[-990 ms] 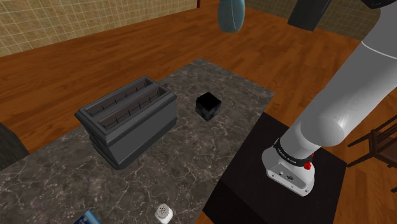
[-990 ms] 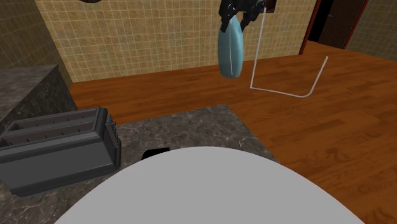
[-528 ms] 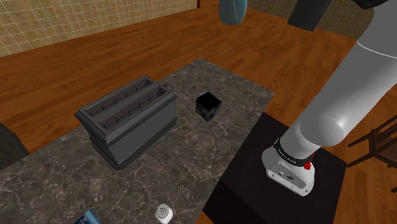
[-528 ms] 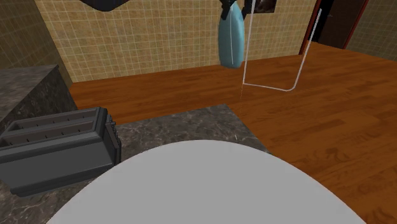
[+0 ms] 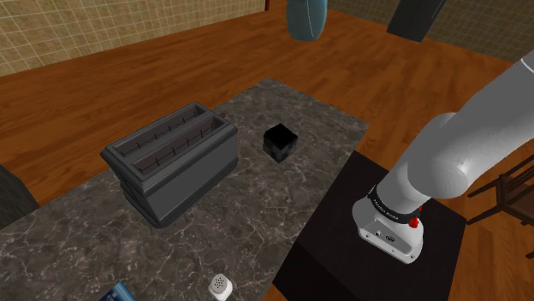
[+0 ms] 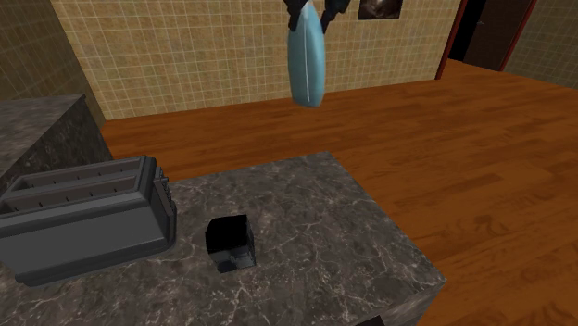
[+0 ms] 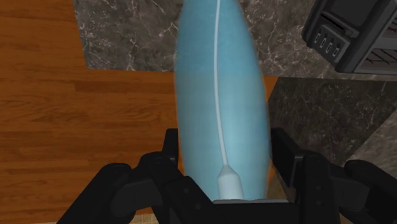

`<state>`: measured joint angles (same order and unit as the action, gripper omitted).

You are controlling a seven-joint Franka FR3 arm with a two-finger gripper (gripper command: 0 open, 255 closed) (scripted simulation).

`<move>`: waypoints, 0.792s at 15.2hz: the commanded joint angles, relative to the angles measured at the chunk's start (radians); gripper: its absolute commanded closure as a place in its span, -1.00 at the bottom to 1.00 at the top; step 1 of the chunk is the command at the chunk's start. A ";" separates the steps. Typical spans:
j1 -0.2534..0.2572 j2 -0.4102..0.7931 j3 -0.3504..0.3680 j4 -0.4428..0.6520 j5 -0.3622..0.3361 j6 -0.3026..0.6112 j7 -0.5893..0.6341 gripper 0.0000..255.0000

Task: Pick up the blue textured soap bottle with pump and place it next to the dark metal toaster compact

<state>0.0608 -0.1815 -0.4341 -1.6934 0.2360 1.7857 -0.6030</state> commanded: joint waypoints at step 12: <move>0.044 -0.340 0.274 -0.336 -0.106 0.074 0.335 1.00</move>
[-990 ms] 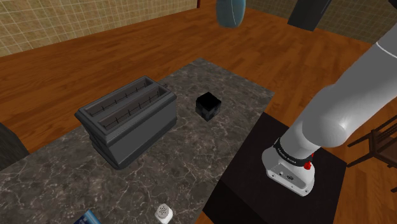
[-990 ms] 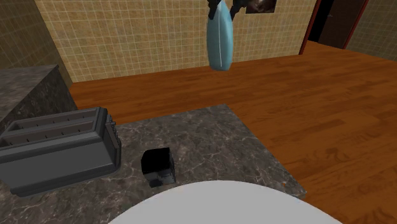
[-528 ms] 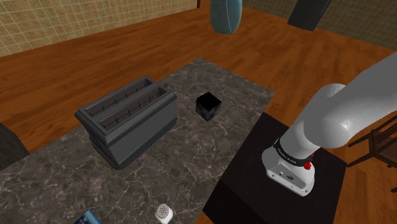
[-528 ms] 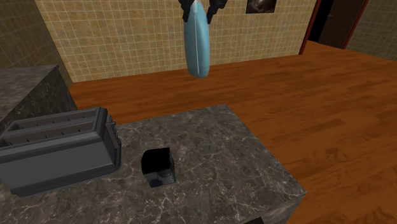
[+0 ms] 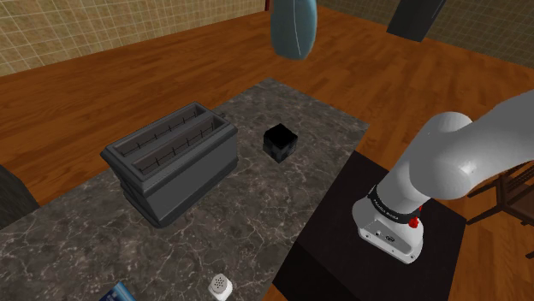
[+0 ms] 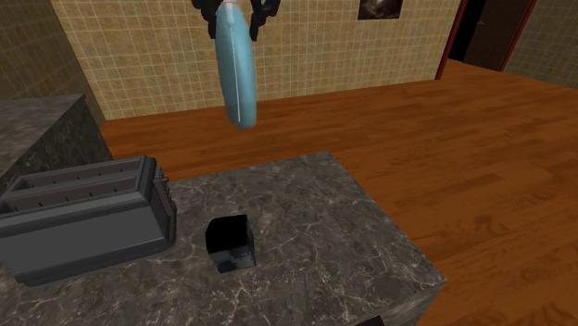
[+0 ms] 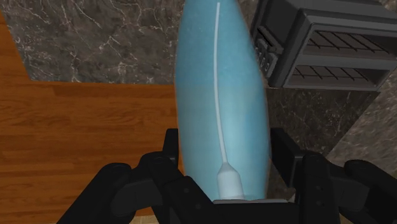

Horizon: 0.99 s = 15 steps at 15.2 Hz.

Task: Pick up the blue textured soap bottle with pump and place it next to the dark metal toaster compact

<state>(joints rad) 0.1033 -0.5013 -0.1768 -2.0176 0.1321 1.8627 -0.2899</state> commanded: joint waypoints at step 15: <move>0.067 -0.176 0.332 -0.132 0.045 0.011 0.377 1.00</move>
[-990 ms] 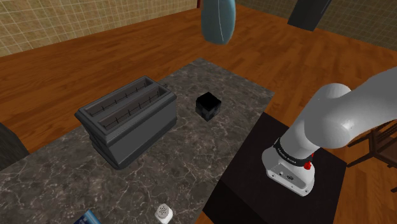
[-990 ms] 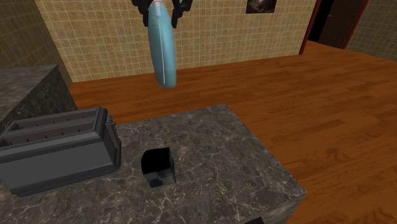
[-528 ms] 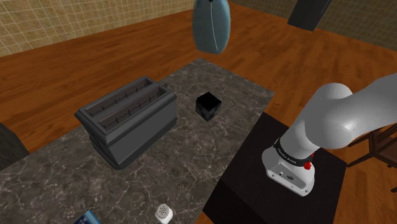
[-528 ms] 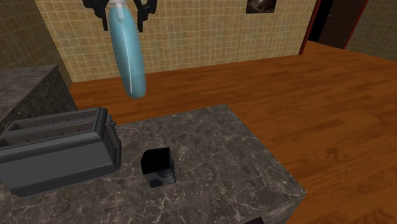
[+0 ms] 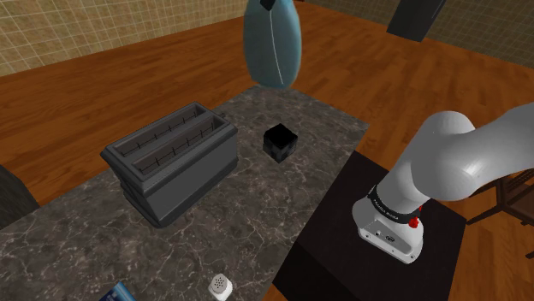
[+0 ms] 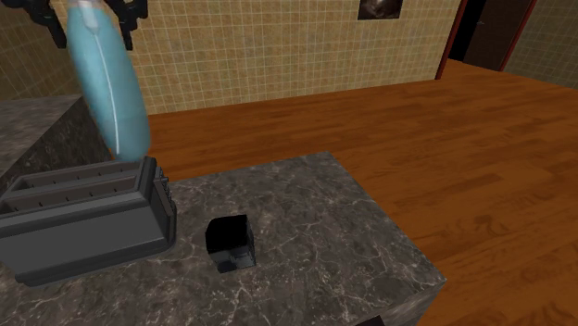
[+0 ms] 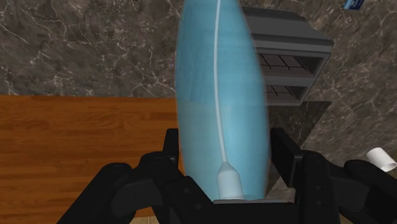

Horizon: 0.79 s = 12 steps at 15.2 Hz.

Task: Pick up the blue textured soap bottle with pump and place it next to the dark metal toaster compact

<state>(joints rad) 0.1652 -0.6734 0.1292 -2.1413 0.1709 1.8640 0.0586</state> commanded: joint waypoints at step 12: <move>0.041 0.039 0.301 0.077 0.044 0.014 0.323 1.00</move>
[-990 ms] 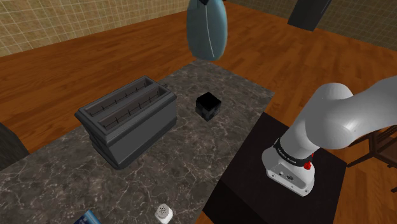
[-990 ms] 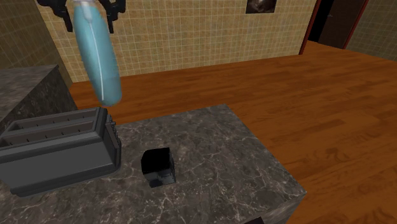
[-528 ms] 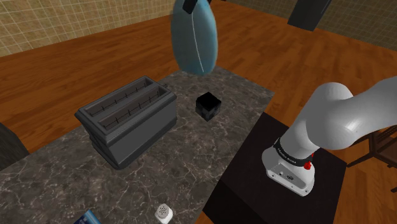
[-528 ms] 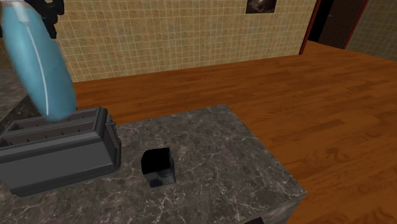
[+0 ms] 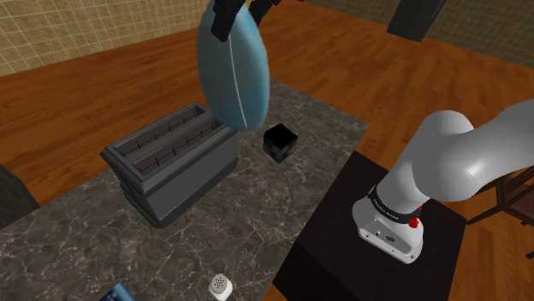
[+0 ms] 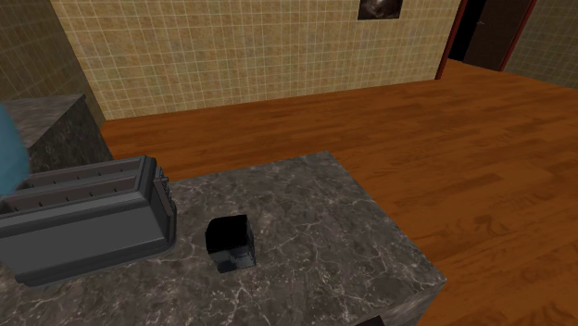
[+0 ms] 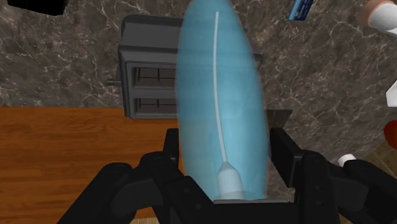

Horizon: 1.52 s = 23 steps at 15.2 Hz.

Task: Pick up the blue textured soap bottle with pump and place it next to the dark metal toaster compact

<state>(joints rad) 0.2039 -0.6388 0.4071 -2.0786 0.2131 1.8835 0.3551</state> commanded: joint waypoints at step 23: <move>0.026 0.018 0.186 -0.176 0.037 0.222 0.150 1.00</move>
<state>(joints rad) 0.2285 -0.6207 0.5907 -2.2414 0.2480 2.0915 0.5063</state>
